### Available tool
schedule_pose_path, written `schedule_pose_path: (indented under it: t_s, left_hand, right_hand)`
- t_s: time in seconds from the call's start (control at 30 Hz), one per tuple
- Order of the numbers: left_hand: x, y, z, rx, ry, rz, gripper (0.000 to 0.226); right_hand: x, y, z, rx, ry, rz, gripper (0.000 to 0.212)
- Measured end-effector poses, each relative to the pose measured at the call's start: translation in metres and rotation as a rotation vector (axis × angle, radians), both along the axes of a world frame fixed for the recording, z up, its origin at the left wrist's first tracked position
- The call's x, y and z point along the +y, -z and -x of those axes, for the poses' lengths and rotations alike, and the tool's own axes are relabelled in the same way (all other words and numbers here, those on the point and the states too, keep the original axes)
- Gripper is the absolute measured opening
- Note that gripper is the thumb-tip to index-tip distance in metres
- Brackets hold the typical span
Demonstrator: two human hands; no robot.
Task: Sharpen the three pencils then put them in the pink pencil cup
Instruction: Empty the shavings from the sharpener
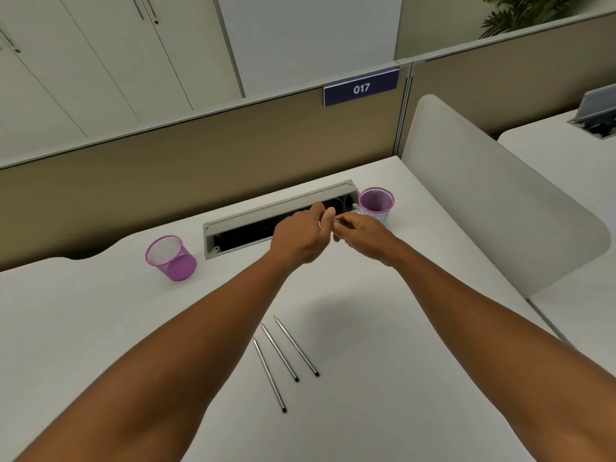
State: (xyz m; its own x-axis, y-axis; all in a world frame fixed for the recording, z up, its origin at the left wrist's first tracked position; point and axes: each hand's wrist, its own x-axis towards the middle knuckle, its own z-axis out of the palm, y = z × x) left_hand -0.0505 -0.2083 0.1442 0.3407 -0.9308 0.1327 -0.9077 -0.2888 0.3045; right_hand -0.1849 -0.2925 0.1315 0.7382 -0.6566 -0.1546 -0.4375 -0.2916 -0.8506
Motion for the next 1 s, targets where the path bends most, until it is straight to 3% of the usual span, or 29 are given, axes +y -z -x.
schedule_pose_path:
  t_s: [0.1,0.27,0.6,1.0]
  left_hand:
    - [-0.021,0.002,0.001,-0.073,0.070,-0.022,0.044]
    - [-0.064,0.009,0.000,-0.041,0.085,-0.050,0.055]
    - [-0.163,0.034,0.009,-0.001,0.104,-0.159,0.046]
    - [-0.225,0.043,0.015,0.285,0.078,-0.336,0.043]
  right_hand:
    - [-0.013,0.004,0.005,0.009,-0.025,0.001,0.032]
    - [-0.043,0.012,0.010,0.002,-0.014,-0.010,0.029]
    - [-0.122,0.033,0.024,0.068,0.090,0.023,0.034]
    - [-0.168,0.051,0.025,0.054,0.128,0.080,0.036]
